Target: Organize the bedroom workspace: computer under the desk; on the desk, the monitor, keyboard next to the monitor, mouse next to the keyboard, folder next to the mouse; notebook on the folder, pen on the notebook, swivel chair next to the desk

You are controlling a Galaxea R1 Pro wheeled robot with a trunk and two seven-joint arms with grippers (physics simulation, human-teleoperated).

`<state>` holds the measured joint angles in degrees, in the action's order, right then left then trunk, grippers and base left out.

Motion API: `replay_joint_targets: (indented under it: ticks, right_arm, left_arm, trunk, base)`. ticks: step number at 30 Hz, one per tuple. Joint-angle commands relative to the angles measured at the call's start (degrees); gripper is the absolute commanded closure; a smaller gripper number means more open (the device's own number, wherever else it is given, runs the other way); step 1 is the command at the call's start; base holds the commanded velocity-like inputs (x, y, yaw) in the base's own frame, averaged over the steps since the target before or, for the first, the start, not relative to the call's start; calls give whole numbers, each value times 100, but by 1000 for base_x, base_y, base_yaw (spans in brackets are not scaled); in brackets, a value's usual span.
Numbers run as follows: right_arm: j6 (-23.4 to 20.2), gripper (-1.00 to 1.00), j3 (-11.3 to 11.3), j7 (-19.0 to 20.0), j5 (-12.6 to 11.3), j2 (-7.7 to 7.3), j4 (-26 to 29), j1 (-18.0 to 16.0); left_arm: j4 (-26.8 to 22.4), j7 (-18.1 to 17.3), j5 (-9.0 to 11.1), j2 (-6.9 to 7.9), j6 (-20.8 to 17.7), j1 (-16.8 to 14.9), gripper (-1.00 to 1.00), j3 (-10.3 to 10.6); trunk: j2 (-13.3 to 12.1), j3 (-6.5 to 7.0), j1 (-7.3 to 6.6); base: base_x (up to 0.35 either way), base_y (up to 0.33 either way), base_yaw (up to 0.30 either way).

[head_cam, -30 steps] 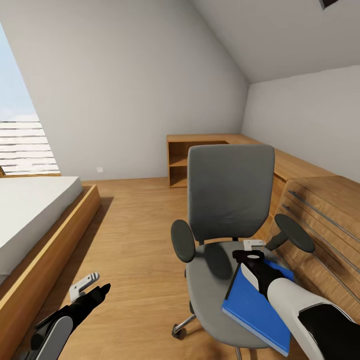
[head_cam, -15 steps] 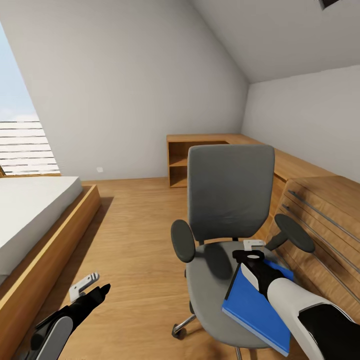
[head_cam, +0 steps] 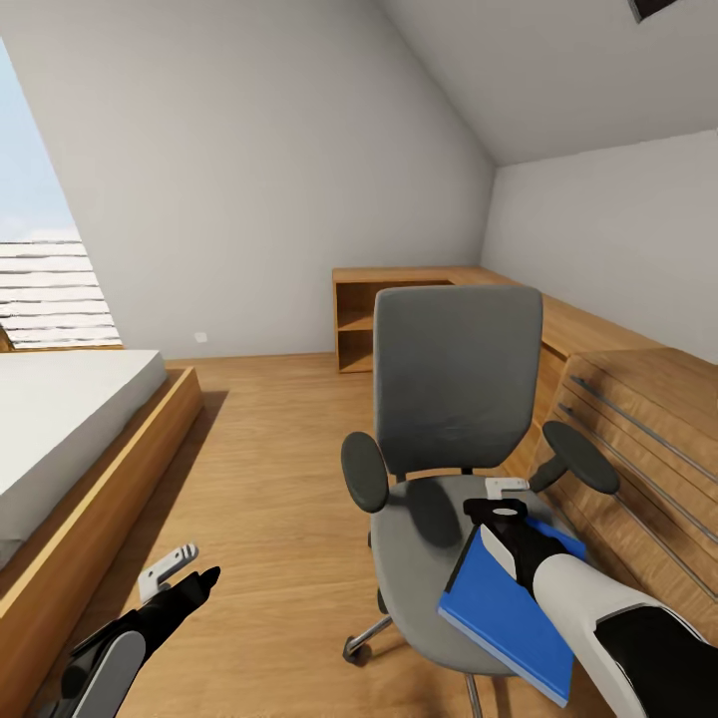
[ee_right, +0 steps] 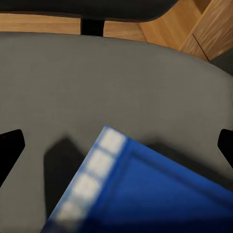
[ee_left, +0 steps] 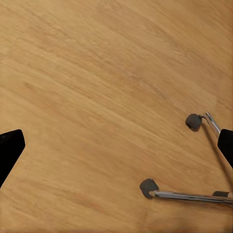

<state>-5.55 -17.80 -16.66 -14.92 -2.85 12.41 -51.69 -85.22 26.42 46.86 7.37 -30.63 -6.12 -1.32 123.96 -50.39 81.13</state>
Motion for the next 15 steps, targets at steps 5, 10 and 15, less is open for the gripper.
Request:
replay_joint_targets:
  ticks: [5,10,15]
  right_arm:
    - [-42,-100,-55,-31,-61,-5,15,1]
    - [-26,-100,-60,-31,-64,-5,21,1]
    - [13,-100,-65,-34,-50,2,39,1]
  left_arm:
    - [-5,50,60,1,-13,-3,-100,1]
    - [-4,52,60,1,-13,-3,-100,1]
    - [0,53,60,1,-13,-3,-100,1]
  trunk:
    - [2,-6,-1]
    - [2,-6,-1]
    - [2,-6,-1]
  base:
    - [-1,0,0]
    - [0,0,0]
    - [0,0,0]
